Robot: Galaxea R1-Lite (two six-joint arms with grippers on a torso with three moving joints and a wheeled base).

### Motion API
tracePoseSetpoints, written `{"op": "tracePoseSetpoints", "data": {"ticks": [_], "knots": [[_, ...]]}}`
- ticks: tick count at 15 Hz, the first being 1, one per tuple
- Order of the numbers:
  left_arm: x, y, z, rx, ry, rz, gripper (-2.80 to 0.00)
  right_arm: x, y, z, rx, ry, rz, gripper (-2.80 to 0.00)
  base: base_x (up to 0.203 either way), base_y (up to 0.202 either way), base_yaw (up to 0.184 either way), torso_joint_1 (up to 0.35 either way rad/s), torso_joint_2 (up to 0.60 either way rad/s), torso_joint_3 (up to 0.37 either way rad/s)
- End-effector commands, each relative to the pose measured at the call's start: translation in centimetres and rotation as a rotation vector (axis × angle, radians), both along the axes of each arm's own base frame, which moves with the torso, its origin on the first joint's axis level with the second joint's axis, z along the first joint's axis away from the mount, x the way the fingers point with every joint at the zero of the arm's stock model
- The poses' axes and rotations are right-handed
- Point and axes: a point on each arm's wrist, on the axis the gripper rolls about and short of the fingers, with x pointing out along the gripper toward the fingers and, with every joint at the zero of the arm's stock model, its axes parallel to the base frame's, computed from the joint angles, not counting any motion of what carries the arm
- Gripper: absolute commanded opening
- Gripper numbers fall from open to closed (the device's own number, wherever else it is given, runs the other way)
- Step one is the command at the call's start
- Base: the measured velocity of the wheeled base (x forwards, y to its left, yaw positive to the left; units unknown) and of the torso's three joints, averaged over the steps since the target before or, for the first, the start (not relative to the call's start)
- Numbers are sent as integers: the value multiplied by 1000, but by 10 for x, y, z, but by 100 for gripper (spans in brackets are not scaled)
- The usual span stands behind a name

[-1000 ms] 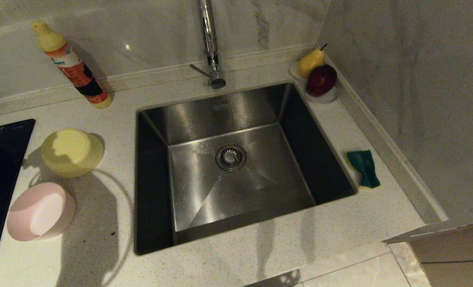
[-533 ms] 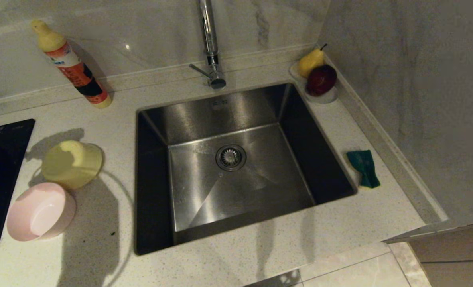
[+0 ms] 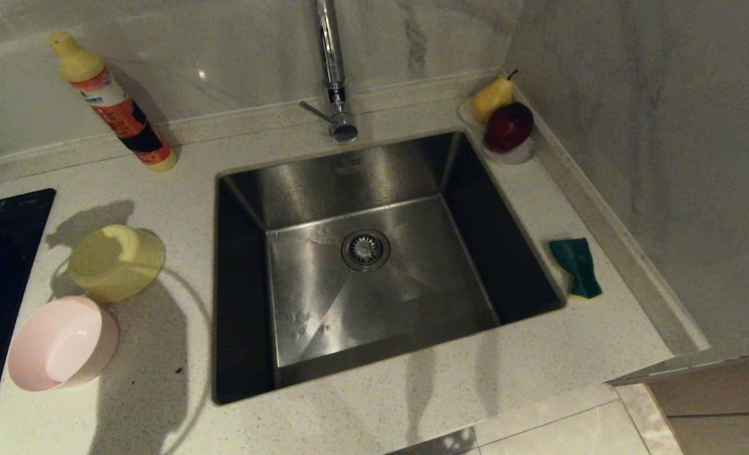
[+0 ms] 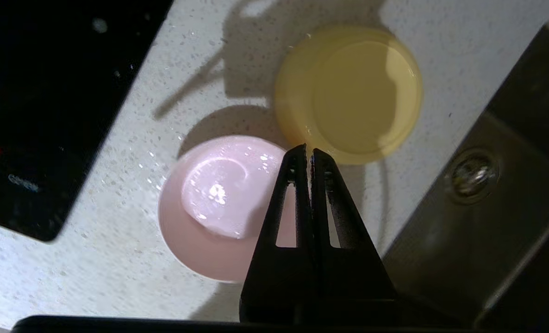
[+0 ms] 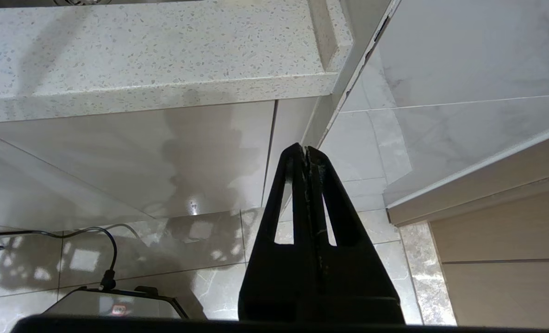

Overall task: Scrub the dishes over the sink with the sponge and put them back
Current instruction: Place the bowl on the bowl

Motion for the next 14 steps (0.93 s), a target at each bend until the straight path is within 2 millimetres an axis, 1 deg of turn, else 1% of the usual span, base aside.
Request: {"op": "tracePoseSetpoints", "data": {"ticks": [1,4,7,9,11,13,14], "knots": [[7,3,-7,15,34,-30,-280,0,0,0,-1,-2,1,-280,0,0,0,0,0,0],[14,7,-15,73,85,-88,-280,0,0,0,-1,-2,1,-280,0,0,0,0,0,0],[19,0,-16,145,106,-175,-280,0,0,0,-1,-2,1,-280,0,0,0,0,0,0],[24,-5,-17,154,110,-205,-280,0,0,0,-1,-2,1,-280,0,0,0,0,0,0],[32,-3,-17,143,109,-203,-280,0,0,0,-1,-2,1,-280,0,0,0,0,0,0],[35,-1,-5,90,58,-123,-280,0,0,0,-1,-2,1,-280,0,0,0,0,0,0],[35,3,5,69,25,-60,-280,0,0,0,-1,-2,1,-280,0,0,0,0,0,0]]}}
